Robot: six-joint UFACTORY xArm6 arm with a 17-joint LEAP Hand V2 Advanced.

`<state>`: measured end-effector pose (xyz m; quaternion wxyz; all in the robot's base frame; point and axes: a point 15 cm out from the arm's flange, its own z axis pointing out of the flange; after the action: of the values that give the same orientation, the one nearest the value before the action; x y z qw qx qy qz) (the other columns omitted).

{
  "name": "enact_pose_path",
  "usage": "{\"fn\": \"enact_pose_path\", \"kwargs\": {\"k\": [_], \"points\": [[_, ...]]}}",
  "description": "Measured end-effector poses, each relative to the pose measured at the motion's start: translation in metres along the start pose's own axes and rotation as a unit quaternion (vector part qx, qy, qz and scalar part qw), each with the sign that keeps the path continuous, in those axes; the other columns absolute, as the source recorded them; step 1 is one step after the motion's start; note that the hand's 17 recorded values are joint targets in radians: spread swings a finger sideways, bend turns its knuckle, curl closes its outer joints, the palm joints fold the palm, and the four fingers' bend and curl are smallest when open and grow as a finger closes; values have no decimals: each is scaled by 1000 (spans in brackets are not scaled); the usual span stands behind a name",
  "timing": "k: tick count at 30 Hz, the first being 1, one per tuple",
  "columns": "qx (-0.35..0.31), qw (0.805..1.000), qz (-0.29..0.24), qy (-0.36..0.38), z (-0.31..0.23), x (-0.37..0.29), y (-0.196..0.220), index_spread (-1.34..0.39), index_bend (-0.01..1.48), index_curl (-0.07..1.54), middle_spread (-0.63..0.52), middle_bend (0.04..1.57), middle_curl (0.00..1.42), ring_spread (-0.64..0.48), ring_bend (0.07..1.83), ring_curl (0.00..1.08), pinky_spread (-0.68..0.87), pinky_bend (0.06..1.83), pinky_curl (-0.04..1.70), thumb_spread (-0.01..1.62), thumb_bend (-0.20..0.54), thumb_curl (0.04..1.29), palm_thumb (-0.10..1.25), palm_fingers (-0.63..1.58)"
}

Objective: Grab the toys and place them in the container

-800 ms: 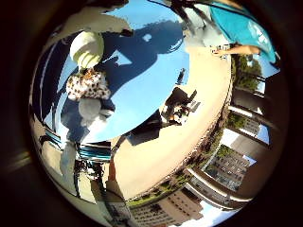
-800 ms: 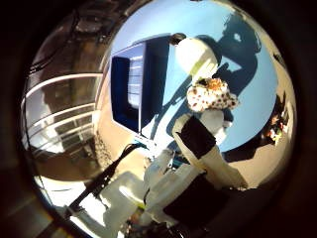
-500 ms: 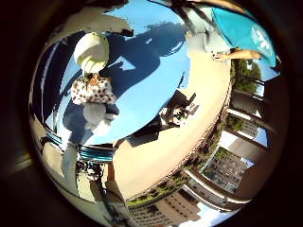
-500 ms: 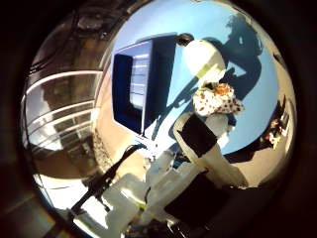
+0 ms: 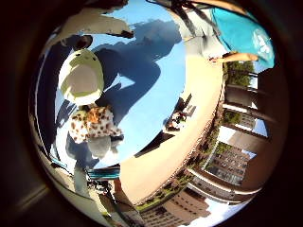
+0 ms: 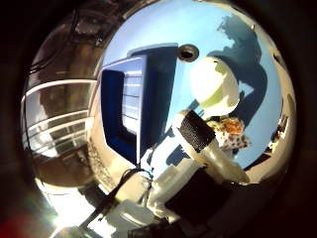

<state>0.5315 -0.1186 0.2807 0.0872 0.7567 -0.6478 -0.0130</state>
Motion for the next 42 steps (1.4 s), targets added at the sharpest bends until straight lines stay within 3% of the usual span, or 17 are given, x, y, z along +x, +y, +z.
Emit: {"fn": "enact_pose_path", "kwargs": {"k": [8,14,17,19,22,25,32,42], "points": [[-62,998,13,-19,63,14,5,-36,166,266,76,173,319,319,468,313,502,886,107,1203,-23,306,526,284],[-103,994,12,-33,102,13,10,-13,143,243,44,201,325,310,604,332,502,1008,108,1176,-24,314,537,470],[-110,993,8,-36,107,13,12,-80,159,226,-49,319,367,236,718,361,472,1114,124,1160,-17,325,568,791],[-109,993,7,-38,107,12,11,-177,194,239,-93,491,438,176,825,402,433,1112,123,1149,-7,336,620,1043],[-103,994,12,-41,107,18,12,-279,156,237,-136,707,562,103,1086,528,405,1069,105,1133,11,370,733,999],[-82,995,23,-50,96,29,13,-367,190,219,-173,851,659,44,1233,608,374,1178,114,1124,17,401,814,1025],[25,991,45,-124,25,35,14,-593,407,244,-215,1069,837,-48,1313,702,253,1538,220,1114,40,506,994,1075],[110,990,23,-90,-104,38,75,-826,654,362,-224,1193,981,-110,1417,791,143,1728,328,1093,-15,610,1017,927]]}}
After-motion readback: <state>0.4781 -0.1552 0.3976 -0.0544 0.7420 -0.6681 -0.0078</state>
